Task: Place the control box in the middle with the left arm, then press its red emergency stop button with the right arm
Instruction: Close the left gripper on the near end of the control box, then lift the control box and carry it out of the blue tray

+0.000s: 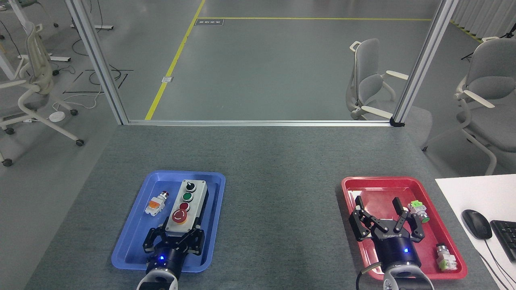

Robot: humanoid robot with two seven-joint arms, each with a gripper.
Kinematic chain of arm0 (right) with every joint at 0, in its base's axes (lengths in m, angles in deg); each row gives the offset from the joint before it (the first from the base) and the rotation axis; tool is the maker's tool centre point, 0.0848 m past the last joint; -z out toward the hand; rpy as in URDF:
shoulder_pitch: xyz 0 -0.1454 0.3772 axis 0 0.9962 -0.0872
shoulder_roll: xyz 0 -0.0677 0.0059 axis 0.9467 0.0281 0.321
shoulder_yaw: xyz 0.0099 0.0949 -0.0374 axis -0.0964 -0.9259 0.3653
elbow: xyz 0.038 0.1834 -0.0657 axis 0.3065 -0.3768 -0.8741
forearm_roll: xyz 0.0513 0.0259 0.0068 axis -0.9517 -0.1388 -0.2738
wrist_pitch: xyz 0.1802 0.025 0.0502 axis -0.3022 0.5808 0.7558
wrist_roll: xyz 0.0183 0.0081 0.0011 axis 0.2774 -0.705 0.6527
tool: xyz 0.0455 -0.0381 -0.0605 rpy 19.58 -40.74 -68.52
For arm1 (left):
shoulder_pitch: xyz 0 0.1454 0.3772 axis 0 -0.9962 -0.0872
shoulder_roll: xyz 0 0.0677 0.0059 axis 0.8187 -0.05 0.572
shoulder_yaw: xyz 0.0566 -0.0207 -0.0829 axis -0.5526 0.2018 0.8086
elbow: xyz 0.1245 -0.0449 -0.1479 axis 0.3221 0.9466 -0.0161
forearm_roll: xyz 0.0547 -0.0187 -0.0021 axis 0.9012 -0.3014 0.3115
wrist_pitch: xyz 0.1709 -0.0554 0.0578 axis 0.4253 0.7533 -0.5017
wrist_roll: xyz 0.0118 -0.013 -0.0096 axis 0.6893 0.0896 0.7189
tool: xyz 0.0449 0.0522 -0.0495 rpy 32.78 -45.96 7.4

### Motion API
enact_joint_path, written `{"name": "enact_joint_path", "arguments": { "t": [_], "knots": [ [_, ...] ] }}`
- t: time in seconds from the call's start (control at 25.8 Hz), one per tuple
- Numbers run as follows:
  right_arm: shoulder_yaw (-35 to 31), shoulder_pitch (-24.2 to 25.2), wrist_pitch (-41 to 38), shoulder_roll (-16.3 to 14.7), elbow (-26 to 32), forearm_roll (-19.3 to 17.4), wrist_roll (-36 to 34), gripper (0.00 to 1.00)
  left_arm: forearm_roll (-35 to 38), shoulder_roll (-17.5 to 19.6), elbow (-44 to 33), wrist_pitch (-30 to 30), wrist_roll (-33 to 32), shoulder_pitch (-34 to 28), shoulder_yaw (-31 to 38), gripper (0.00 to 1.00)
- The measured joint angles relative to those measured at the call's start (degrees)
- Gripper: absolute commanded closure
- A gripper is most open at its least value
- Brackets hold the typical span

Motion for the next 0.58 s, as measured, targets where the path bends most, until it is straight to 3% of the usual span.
{"name": "enact_joint_path", "arguments": {
  "t": [0.23, 0.58],
  "knots": [
    [-0.1, 0.0, 0.0, 0.2, 0.0, 0.0, -0.1, 0.02, -2.7, 1.2, -9.6, -0.9, 0.6, -2.4, -0.8, 1.00],
    [-0.4, 0.0, 0.0, 0.2, 0.0, 0.0, -0.1, 0.02, -2.5, -6.6, -8.4, 3.1, 0.2, 0.5, -11.9, 1.00]
  ]
}}
